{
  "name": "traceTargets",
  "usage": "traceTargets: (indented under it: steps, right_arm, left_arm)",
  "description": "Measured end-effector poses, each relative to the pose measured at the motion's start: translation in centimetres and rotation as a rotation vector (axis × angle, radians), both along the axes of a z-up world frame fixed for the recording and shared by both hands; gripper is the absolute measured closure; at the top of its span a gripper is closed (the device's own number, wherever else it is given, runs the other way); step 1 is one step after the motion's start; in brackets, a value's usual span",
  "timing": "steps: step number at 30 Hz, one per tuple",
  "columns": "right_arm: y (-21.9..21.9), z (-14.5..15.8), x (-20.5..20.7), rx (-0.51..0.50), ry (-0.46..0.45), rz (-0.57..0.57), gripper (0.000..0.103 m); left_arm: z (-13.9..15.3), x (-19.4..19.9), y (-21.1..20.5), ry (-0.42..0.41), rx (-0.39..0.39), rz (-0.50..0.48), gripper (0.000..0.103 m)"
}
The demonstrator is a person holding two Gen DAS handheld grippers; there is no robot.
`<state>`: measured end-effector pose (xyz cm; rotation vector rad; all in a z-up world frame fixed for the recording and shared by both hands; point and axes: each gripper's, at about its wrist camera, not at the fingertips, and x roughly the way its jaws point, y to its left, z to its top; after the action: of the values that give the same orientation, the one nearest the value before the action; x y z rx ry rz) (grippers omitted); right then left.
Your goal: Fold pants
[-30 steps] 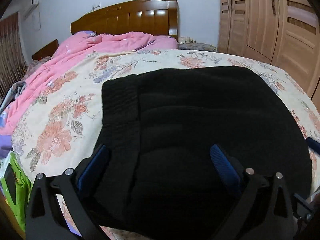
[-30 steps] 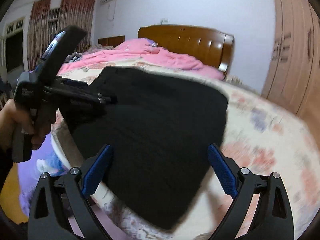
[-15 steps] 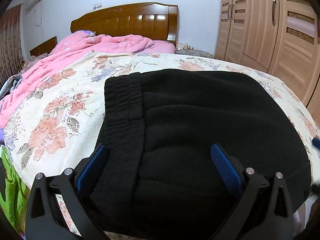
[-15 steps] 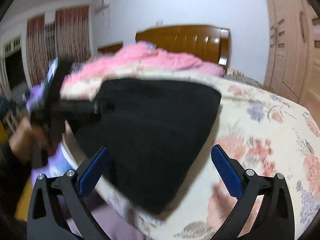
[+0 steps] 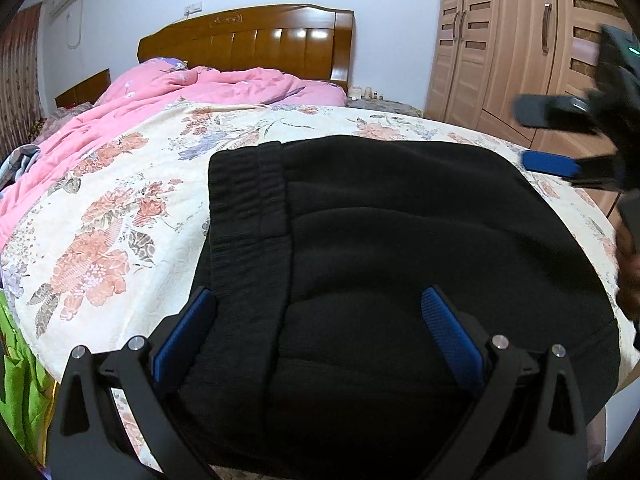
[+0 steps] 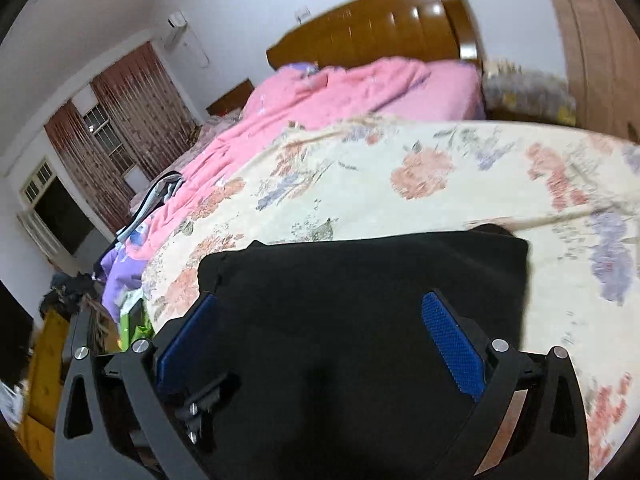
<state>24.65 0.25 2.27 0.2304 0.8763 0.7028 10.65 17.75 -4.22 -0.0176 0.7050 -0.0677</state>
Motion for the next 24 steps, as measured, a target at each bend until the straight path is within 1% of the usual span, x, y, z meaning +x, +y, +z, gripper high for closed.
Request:
traceTargets:
  steps: [1,2,3,4,6,7,8,9,10,11,13,14,15,17,18,19,20,21,22,24]
  right_arm:
    - [0.8,-0.3,0.6,-0.029,0.017,0.026,0.005]
    - [1.6,-0.8,1.6,-0.087,0.033,0.038,0.005]
    - [2.1,-1.5,2.5,-0.142,0.047,0.029,0.005]
    - [2.2,-2.4,3.9,-0.181,0.085,0.015,0.006]
    - [1.7,-2.9,5.4,-0.191,0.126,-0.069,0.01]
    - [1.5,-2.7,5.3,-0.175,0.132,-0.086,0.01]
    - [1.6,-2.1,5.2,-0.139,0.127,-0.089,0.009]
    - [2.1,-1.6,5.0,-0.111,0.112,-0.067,0.009]
    - [3.2,-1.3,4.6,-0.106,0.093,-0.016,0.008]
    - [4.3,-1.4,4.4,-0.14,0.078,0.022,0.008]
    - [6.3,-2.6,4.8,-0.263,0.067,0.051,0.007]
    - [6.9,-3.6,5.5,-0.299,0.102,0.063,0.005]
    - [6.9,-4.2,6.0,-0.295,0.136,0.068,0.004]
    - [6.0,-3.3,6.7,-0.239,0.122,0.02,0.005]
    - [5.0,-2.3,6.6,-0.189,0.119,-0.017,0.005]
    - [4.1,-1.5,6.4,-0.132,0.115,-0.03,0.005]
    - [2.6,-0.6,5.9,-0.043,0.097,-0.038,0.005]
    - [1.2,0.4,5.4,0.024,0.071,-0.048,0.005]
    - [-0.7,1.3,4.5,0.056,0.032,-0.078,0.005]
    - [-3.6,2.1,3.3,0.06,-0.013,-0.145,0.005]
  left_arm:
    - [0.0,0.0,0.1,-0.002,-0.002,-0.001,0.001]
    - [-0.1,0.0,0.1,-0.004,-0.003,-0.002,0.001]
    - [-0.1,0.0,0.2,-0.005,-0.003,-0.004,0.001]
    - [-0.1,0.0,0.3,-0.004,-0.003,-0.006,0.001]
    - [-0.2,0.0,0.4,-0.001,-0.005,-0.011,0.001]
    - [-0.2,0.0,0.5,0.0,-0.007,-0.013,0.001]
    - [-0.2,0.0,0.5,0.0,-0.009,-0.014,0.001]
    - [-0.3,0.0,0.6,-0.002,-0.012,-0.014,0.001]
    - [-0.3,0.0,0.6,-0.004,-0.013,-0.014,0.001]
    - [-0.4,0.0,0.7,-0.005,-0.014,-0.013,0.001]
    - [-0.4,0.1,0.7,-0.001,-0.013,-0.013,0.001]
    - [-0.4,0.1,0.7,0.002,-0.012,-0.014,0.001]
    - [-0.4,0.2,0.7,0.006,-0.012,-0.014,0.001]
    - [-0.3,0.4,0.7,0.016,-0.016,-0.011,0.001]
    - [-0.1,0.5,0.7,0.024,-0.016,-0.013,0.001]
    - [0.1,0.5,0.7,0.032,-0.015,-0.013,0.001]
    - [0.6,0.4,0.7,0.045,-0.012,-0.01,0.001]
    - [1.6,0.1,0.8,0.056,-0.022,-0.006,0.002]
    - [2.4,-0.2,1.0,0.043,-0.038,-0.008,0.002]
    - [4.9,-1.1,1.7,-0.021,-0.107,-0.025,0.002]
